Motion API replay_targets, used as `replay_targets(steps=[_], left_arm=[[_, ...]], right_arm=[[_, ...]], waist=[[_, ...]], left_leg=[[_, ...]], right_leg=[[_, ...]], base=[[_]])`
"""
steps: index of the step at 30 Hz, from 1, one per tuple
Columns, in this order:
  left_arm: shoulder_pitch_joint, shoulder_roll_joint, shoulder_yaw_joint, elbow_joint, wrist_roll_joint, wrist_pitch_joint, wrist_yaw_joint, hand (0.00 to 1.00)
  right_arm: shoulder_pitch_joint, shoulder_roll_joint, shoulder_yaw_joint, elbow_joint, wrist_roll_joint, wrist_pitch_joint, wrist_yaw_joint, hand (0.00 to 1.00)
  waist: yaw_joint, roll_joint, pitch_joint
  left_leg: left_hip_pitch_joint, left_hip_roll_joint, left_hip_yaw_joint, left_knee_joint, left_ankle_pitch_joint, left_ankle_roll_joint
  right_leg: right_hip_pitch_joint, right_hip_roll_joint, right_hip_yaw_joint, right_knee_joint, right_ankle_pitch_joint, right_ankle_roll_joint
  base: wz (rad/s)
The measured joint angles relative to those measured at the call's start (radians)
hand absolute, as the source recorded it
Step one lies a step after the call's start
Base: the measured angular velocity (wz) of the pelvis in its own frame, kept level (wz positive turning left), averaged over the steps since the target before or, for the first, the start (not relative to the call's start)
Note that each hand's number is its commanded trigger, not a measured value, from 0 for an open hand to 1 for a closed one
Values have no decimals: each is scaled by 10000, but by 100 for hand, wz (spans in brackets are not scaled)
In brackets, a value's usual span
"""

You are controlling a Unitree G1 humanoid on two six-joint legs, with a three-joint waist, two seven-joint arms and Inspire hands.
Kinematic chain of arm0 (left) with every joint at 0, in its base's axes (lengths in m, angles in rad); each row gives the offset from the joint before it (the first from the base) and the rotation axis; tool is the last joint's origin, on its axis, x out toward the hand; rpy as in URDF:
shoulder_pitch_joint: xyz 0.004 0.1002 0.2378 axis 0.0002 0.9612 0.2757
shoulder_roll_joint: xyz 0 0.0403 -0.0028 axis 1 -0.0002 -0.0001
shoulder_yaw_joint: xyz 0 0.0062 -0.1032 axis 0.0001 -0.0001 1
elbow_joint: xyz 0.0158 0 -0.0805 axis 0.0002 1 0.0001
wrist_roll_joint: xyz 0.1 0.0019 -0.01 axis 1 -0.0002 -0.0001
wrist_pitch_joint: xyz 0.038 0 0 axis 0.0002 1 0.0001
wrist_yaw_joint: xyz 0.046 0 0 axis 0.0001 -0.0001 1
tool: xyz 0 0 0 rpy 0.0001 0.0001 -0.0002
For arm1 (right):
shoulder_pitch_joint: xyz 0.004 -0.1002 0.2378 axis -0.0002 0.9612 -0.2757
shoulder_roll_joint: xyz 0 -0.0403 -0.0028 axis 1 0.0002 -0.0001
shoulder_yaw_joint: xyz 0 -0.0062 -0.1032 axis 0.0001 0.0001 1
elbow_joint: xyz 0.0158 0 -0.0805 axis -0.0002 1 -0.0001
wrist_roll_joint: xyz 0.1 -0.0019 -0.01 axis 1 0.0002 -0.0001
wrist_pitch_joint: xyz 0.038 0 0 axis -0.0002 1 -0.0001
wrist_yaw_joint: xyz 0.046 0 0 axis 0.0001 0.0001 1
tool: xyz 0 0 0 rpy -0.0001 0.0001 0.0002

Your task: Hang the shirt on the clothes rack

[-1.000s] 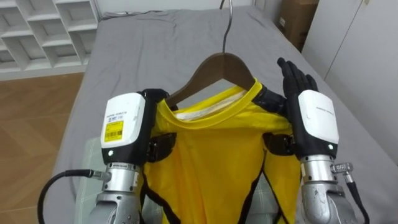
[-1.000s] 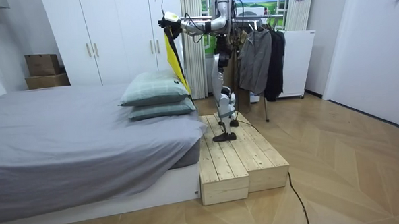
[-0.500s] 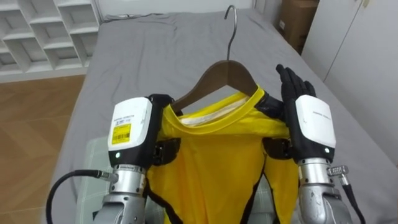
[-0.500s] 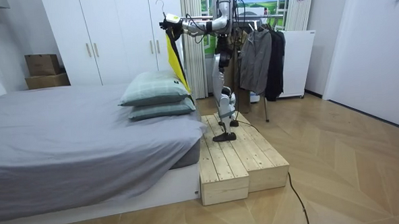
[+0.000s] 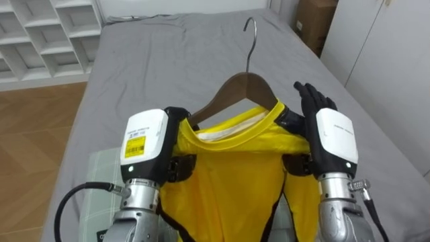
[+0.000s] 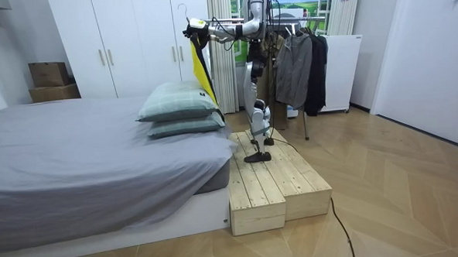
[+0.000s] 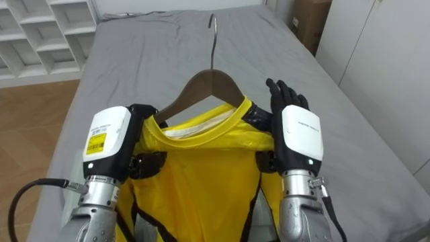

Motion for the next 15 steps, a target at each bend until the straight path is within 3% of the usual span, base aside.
replay_targets(steps=[4,15], left_arm=[[0,17,-147,0,1,142,-8,100],[0,111,-168,0,135,152,-2,100]], right_arm=[[0,-1,65,27,-1,177,0,100],[0,1,6,216,83,176,142,100]], waist=[[-2,-1,-2],[-15,-3,-10]], left_leg=[[11,0,-5,-1,0,0],[13,0,-3,7,0,0]], right_leg=[[5,1,4,0,0,0],[5,0,13,1,0,0]], base=[[0],[0]])
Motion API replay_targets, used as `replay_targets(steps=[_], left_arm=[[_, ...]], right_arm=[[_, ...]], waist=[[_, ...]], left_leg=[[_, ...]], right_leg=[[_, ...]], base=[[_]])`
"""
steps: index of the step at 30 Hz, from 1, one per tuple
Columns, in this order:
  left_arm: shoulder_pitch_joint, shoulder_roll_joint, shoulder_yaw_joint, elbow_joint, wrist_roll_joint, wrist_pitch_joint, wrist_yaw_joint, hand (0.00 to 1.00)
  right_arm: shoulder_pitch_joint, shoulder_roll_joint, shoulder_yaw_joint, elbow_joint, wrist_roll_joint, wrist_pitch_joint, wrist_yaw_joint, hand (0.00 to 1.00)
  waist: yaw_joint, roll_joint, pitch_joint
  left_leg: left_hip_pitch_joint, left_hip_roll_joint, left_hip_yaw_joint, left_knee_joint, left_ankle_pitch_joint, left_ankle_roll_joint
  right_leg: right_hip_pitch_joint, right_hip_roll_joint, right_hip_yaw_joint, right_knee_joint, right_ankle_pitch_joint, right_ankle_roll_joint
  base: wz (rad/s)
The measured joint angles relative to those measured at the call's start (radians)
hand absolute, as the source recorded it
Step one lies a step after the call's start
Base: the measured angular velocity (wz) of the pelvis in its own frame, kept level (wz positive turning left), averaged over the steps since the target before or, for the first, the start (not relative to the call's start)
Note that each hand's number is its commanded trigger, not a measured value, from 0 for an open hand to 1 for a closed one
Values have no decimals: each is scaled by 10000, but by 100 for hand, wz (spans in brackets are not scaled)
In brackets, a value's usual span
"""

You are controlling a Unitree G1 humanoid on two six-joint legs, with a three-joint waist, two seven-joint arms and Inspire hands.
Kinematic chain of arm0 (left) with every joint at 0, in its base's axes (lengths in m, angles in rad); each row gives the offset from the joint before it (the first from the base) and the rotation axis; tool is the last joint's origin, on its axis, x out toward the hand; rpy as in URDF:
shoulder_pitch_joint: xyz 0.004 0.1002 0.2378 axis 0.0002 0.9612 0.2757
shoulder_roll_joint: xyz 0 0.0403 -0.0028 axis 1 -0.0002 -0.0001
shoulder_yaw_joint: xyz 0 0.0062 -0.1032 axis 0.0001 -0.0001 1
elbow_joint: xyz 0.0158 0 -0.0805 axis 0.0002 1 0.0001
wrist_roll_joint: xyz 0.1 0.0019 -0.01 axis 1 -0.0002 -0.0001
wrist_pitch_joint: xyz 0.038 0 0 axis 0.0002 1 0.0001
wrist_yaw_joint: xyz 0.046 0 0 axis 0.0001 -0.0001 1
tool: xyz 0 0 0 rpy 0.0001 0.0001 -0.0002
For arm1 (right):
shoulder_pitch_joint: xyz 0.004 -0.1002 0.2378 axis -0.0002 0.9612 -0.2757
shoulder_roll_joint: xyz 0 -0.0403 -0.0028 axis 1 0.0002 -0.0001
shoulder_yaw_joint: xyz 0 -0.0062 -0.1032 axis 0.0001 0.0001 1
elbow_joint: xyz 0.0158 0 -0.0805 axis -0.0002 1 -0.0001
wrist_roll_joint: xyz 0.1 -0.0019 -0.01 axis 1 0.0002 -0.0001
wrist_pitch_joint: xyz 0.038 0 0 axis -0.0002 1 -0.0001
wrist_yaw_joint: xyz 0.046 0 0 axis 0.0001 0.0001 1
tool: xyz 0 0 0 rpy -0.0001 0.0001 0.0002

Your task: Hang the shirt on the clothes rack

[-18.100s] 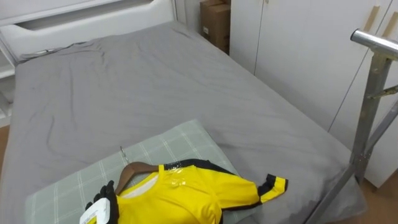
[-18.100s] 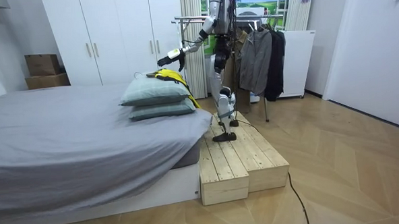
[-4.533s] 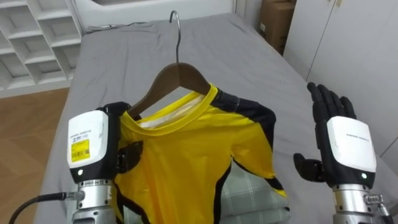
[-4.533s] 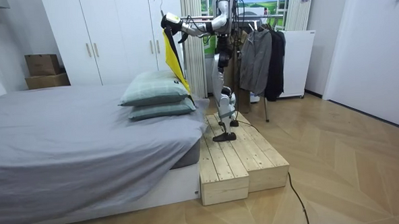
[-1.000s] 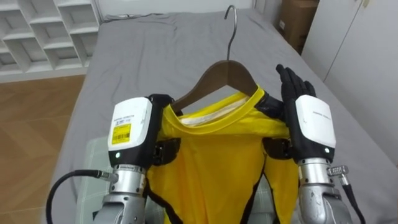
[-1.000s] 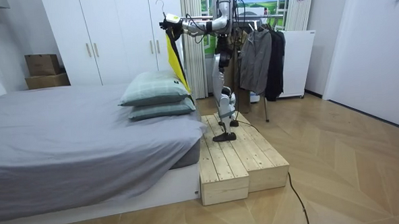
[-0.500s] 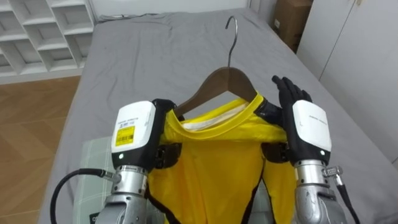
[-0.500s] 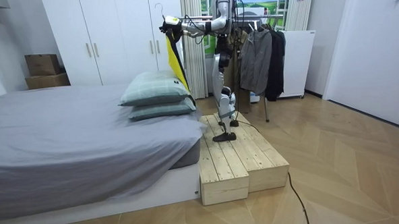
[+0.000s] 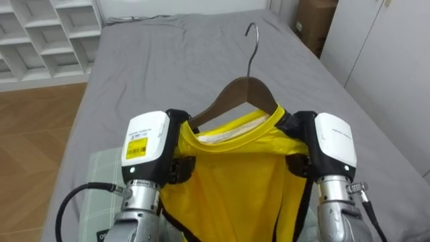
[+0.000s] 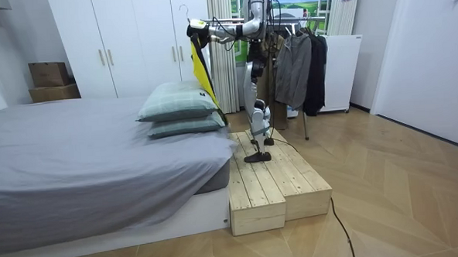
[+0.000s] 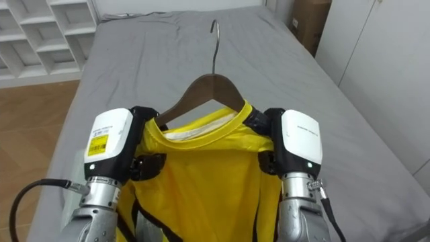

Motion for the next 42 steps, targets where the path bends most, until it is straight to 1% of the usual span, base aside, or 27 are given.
replay_targets(steps=[9,10,11,12,13,16,18,22,23,26,29,34,36,38,42], left_arm=[[0,42,-10,0,58,0,-55,100],[0,43,-26,0,59,0,-105,84],[0,46,-37,0,60,1,-178,63],[0,46,-38,0,60,3,-215,15],[1,45,-39,0,59,5,-238,0],[2,47,-59,0,12,4,-296,0],[1,9,-135,-1,-202,-5,-296,0],[0,-134,-470,-3,-574,-29,-306,0],[-1,-219,-532,-3,-577,-44,-339,0],[-1,-276,-649,-3,-801,-46,-418,0],[0,-253,-658,-1,-977,-49,-437,0],[2,-209,-657,11,-1367,-113,-502,0],[6,-164,-637,92,-1646,-229,-502,0],[65,-111,-632,99,-1920,-256,-499,0],[81,3,-610,104,-2064,-284,-434,0]], right_arm=[[-1,-118,-67,-9,-183,0,79,100],[-1,-137,-91,-16,-219,0,79,100],[-2,-164,-105,-31,-281,0,78,100],[-6,-177,-102,-32,-317,0,77,100],[-10,-195,-102,-32,-321,0,77,100],[-9,-258,-101,-29,-318,11,77,100],[-7,-283,-80,11,-317,87,88,100],[40,-279,76,136,-362,222,351,100],[42,-279,94,136,-367,235,416,100],[47,-285,98,136,-380,295,534,100],[47,-284,106,178,-387,295,593,100],[47,-281,106,322,-301,292,669,100],[47,-291,88,411,-305,264,682,100],[127,-286,38,464,-318,239,693,100],[237,-283,-31,464,-248,187,688,100]], waist=[[-56,22,-29],[-73,27,-33],[-81,29,-37],[-86,28,-38],[-95,25,-40],[-189,26,-40],[-229,26,-40],[-274,28,-39],[-282,28,-39],[-279,29,-39],[-278,34,-36],[-268,56,-25],[-263,65,-24],[-264,66,-22],[-260,67,-22]], left_leg=[[-19,0,-2,4,0,0],[-19,0,-8,4,0,0],[-19,0,-8,4,0,0],[-18,0,-9,3,0,0],[-16,0,-11,3,0,0],[8,0,-14,-2,0,0],[68,0,-4,-10,0,0],[166,1,46,-23,0,0],[170,1,61,-22,0,0],[232,3,132,-23,0,0],[319,4,235,-38,-1,1],[336,4,254,-41,0,1],[344,4,254,-41,0,2],[339,4,261,-41,0,2],[332,4,293,-67,0,2]], right_leg=[[-8,0,0,1,0,0],[-4,0,-1,1,0,0],[-3,0,-1,1,0,0],[0,0,-2,1,0,0],[2,0,-2,0,0,0],[32,0,0,1,0,0],[86,0,2,1,0,0],[163,-1,31,1,0,0],[159,-1,58,0,0,0],[181,-4,203,2,0,0],[214,-24,247,13,0,0],[213,-29,262,28,0,0],[222,-30,258,31,0,0],[208,-30,271,31,0,0],[175,-31,281,29,0,0]], base=[[0],[0],[0],[0],[0],[0],[0],[-3],[-4],[-7],[-9],[-1],[0],[0],[0]])
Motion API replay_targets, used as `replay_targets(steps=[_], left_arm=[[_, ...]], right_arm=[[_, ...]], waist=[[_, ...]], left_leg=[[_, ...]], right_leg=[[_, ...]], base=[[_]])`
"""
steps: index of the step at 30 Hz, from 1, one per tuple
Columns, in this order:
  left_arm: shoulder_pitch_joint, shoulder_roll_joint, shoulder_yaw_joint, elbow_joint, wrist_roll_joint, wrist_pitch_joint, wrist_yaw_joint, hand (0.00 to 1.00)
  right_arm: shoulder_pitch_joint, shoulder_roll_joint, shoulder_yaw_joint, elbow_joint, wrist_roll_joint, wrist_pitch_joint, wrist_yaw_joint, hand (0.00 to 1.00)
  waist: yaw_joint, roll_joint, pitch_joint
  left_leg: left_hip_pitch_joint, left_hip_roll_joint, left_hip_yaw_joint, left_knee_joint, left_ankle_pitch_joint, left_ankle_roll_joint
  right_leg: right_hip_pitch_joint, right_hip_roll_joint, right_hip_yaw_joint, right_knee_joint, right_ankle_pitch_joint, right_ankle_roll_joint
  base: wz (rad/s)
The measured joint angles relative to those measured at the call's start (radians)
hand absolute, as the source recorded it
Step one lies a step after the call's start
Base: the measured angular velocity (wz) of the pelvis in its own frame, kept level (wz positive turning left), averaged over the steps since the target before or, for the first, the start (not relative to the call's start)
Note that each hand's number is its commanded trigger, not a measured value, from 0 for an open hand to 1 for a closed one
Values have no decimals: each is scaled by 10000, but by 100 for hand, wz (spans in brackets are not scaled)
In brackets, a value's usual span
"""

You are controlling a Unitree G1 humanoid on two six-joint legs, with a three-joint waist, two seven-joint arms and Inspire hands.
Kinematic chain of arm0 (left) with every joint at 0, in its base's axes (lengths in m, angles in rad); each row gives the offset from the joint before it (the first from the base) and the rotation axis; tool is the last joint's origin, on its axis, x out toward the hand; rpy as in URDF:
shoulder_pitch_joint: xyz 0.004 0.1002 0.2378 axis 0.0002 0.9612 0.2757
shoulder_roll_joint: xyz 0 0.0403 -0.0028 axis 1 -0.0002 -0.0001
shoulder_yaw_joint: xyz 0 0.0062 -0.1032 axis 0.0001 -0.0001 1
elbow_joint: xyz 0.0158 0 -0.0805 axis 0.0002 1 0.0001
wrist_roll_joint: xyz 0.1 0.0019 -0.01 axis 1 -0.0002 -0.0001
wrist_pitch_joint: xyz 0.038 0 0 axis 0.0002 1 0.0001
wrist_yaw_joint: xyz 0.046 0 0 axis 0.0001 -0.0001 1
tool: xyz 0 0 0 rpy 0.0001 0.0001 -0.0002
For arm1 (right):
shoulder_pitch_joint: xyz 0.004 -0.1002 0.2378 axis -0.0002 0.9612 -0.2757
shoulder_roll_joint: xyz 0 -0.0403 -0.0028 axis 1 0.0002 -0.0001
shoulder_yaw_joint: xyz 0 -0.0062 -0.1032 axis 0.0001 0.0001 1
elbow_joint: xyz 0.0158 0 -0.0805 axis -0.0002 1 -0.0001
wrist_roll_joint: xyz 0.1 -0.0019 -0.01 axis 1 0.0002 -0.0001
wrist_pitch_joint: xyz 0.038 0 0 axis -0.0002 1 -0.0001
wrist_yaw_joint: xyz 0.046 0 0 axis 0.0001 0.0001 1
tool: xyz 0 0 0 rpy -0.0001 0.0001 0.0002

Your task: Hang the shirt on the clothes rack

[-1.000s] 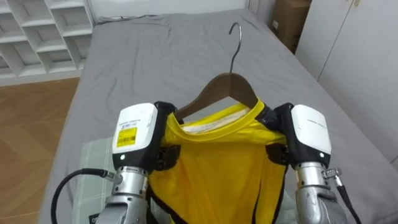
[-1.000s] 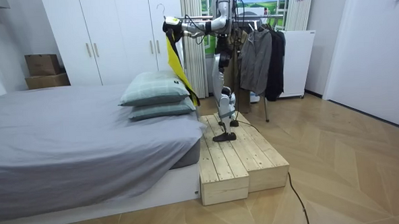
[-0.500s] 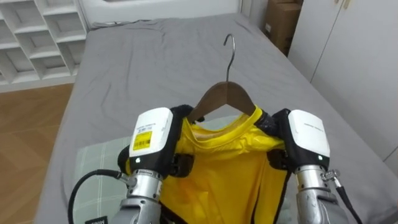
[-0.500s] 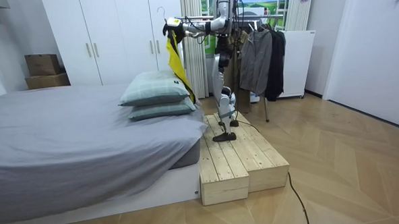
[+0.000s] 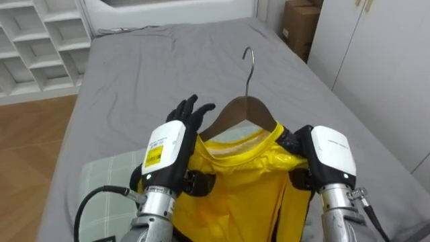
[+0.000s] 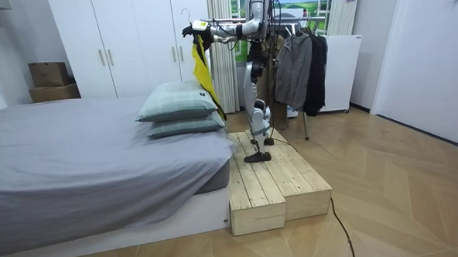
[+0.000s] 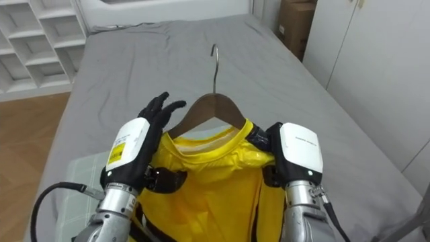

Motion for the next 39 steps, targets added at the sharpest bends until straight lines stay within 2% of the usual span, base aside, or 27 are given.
replay_targets(steps=[6,8,15,19,21,23,32,36,39], left_arm=[[205,54,314,-2,-489,-180,181,0],[264,139,573,-7,-484,-179,179,0],[340,127,1189,-11,-480,-221,192,0],[347,40,1579,-14,-495,-769,233,0],[403,-8,1752,-23,-746,-1009,257,0],[516,-23,1913,-37,-1441,-1291,274,0],[1021,-43,2277,-40,-4250,-1509,110,0],[1425,-52,2598,-17,-4410,-1507,-66,0],[1763,44,2938,227,-4419,-1515,-320,0]], right_arm=[[36,-25,-3,-1,268,-7,-75,100],[161,-20,-170,-6,276,-87,-122,100],[364,8,-709,-22,204,-263,-366,100],[542,-7,-1210,-185,148,-675,-553,100],[766,-12,-1302,-426,144,-817,-693,100],[881,-44,-1513,-478,165,-1121,-902,100],[1215,-95,-1987,-591,55,-1471,-1190,100],[1238,-106,-2429,-593,67,-1479,-1285,100],[1279,-209,-2880,-593,375,-1476,-1310,100]], waist=[[-13,3,-2],[-1,12,-9],[-20,51,-36],[-1,81,-63],[4,95,-77],[2,98,-79],[-32,83,-84],[-71,41,-96],[-80,-73,-104]], left_leg=[[4,0,7,-14,0,0],[2,0,7,-13,0,0],[7,-1,4,-9,0,0],[18,0,3,2,0,0],[40,0,5,3,0,0],[50,0,7,3,0,0],[159,1,49,-28,0,0],[183,10,168,-24,3,6],[200,10,243,-21,2,7]], right_leg=[[-7,0,9,-3,0,0],[-6,1,8,-3,0,0],[-4,-1,-2,10,0,0],[15,-1,-5,10,1,0],[35,-3,-6,13,1,0],[42,-4,-6,16,0,0],[59,-18,28,79,-3,5],[1,-32,186,181,-28,46],[-78,-41,240,199,-27,45]], base=[[0],[0],[0],[0],[0],[0],[-1],[-9],[-8]])
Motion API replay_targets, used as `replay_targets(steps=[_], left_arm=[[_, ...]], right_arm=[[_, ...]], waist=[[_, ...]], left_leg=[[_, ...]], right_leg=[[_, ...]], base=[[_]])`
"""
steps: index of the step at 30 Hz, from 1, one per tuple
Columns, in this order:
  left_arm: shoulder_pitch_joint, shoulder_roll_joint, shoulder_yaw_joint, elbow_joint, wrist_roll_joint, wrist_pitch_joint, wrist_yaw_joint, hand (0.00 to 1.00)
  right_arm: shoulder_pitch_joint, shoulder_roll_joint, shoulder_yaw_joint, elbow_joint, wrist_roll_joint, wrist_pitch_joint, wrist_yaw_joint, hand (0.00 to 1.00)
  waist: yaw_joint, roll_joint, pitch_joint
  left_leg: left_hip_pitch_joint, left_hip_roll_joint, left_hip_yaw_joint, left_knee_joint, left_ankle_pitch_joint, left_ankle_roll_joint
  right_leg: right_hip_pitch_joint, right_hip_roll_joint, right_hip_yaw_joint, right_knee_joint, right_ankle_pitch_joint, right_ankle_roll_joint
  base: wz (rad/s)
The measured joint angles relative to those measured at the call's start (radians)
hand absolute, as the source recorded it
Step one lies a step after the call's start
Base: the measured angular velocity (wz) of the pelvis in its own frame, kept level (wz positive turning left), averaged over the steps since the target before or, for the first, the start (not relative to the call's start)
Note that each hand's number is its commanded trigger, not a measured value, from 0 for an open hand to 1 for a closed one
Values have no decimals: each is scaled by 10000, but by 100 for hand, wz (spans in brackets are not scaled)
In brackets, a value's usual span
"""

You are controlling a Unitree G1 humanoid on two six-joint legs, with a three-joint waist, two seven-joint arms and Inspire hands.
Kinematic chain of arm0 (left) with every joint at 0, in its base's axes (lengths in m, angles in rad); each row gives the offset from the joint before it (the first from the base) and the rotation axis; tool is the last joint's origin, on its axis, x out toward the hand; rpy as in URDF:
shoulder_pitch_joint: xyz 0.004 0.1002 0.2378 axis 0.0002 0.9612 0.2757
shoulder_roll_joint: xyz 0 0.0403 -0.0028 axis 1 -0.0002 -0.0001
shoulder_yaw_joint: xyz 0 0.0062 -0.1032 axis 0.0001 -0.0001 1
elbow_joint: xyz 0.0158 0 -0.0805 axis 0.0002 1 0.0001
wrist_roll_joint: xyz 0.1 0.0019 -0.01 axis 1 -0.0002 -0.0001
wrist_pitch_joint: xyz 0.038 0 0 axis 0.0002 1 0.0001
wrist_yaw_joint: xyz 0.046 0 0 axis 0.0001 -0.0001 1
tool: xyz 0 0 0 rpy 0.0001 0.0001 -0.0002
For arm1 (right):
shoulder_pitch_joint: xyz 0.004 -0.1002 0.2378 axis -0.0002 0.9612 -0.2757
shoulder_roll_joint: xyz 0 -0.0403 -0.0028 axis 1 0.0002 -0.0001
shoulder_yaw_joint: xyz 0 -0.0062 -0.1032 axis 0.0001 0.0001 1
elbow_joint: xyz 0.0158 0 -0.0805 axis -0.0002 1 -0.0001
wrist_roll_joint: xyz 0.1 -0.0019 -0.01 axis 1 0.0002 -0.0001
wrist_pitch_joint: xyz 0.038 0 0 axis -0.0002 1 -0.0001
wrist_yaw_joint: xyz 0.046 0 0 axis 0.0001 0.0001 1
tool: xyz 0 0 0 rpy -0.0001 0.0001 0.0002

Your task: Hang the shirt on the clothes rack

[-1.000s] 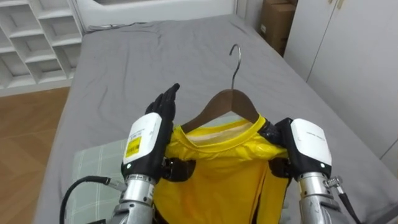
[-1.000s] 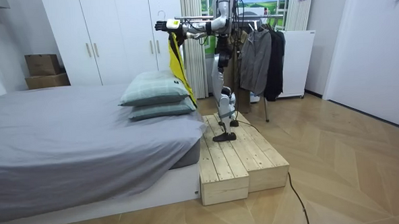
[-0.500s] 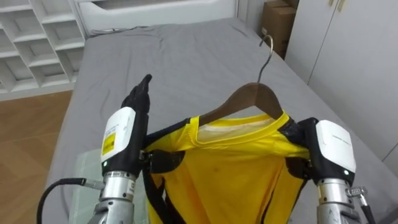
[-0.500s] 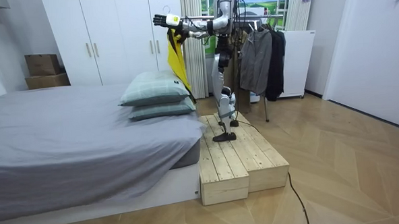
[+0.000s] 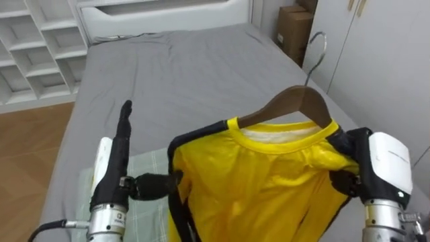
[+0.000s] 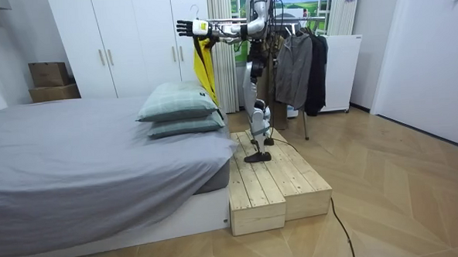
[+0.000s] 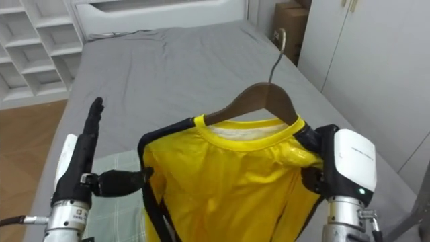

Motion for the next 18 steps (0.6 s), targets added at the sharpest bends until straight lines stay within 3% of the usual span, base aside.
replay_targets(steps=[5,10,15,18], left_arm=[[430,6,171,569,-430,4,-582,0],[481,-6,157,1056,-822,28,-1138,0],[497,2,162,1371,-1463,53,-1834,0],[525,10,159,1518,-1965,60,-2355,0]], right_arm=[[167,-270,-260,55,360,3,-177,100],[554,-275,-308,59,606,8,-195,100],[741,-283,-325,59,799,16,-195,100],[859,-291,-336,58,953,15,-199,100]], waist=[[12,-151,17],[-69,-193,47],[-180,-208,66],[-240,-238,81]], left_leg=[[-3,46,280,19,-24,37],[-120,85,492,97,-62,89],[-300,221,1089,235,-124,158],[-275,266,1584,236,-188,182]], right_leg=[[-172,-1,290,169,5,-7],[-490,-10,468,341,29,-19],[-1061,-10,851,671,76,-53],[-1455,7,1310,958,75,-51]], base=[[-13],[-15],[-31],[-52]])
